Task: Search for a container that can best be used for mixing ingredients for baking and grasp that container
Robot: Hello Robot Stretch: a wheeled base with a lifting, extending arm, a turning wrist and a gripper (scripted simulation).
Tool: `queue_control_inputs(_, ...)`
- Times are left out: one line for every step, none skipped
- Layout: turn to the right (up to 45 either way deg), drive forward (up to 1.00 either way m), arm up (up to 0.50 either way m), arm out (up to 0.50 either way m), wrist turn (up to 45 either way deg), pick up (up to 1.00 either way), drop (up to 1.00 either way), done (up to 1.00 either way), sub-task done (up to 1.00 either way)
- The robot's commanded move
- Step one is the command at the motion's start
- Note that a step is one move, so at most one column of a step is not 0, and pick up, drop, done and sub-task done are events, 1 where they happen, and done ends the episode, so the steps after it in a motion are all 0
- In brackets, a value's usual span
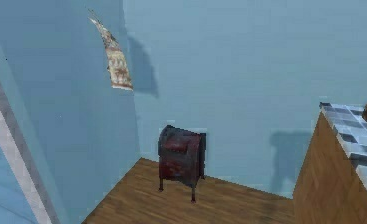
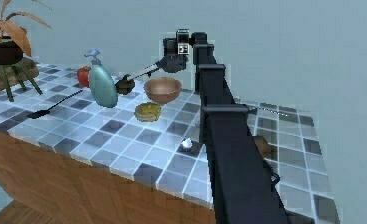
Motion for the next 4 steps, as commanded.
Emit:
queue_control_inputs(0.0, 0.0, 0.0, 0.0, 27.0, 0.0, 0.0, 0.0, 0.0)
queue_control_inputs(0.0, 0.0, -0.08, 0.0, 0.0, 0.0, 0.0, 0.0, 0.0)
queue_control_inputs(0.0, 0.0, 0.0, 0.0, 0.0, 1.0, 0.0, 0.0, 0.0)
queue_control_inputs(0.0, 0.0, 0.08, 0.0, 0.0, 0.0, 0.0, 0.0, 0.0)
